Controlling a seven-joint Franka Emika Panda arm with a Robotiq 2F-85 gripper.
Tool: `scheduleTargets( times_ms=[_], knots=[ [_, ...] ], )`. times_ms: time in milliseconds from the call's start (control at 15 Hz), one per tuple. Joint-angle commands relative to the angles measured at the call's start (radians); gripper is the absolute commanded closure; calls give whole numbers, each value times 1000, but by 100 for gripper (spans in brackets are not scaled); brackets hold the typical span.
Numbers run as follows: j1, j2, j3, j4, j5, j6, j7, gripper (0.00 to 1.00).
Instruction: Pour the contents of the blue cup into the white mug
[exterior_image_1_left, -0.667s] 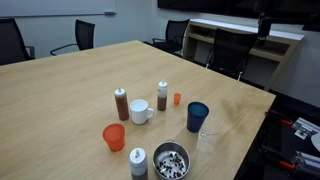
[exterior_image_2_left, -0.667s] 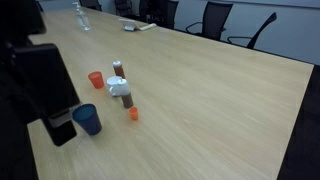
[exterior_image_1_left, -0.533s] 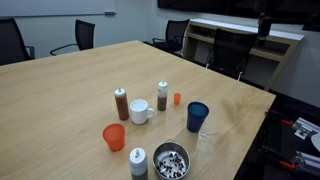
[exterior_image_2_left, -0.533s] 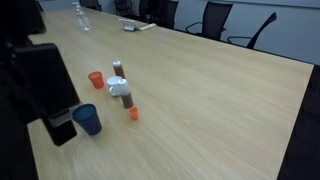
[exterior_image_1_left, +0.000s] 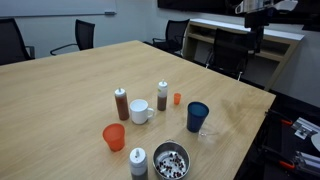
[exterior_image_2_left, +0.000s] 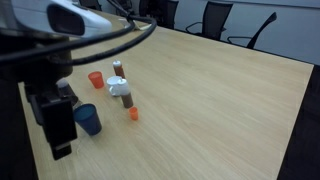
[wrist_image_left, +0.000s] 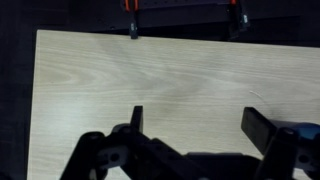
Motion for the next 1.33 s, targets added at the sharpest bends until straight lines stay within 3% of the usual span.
scheduleTargets(
  times_ms=[0, 67, 133, 600, 733, 1267],
  knots=[
    [-11, 89, -4, 53, 97, -34, 123, 0],
    [-11, 95, 1, 53, 107, -43, 176, 0],
    [-6, 78, 1, 23, 72, -4, 111, 0],
    [-6, 94, 2, 39, 87, -13, 170, 0],
    [-8, 126, -23, 49, 254, -1, 137, 0],
    [-41, 349, -58, 67, 685, 131, 150, 0]
  ],
)
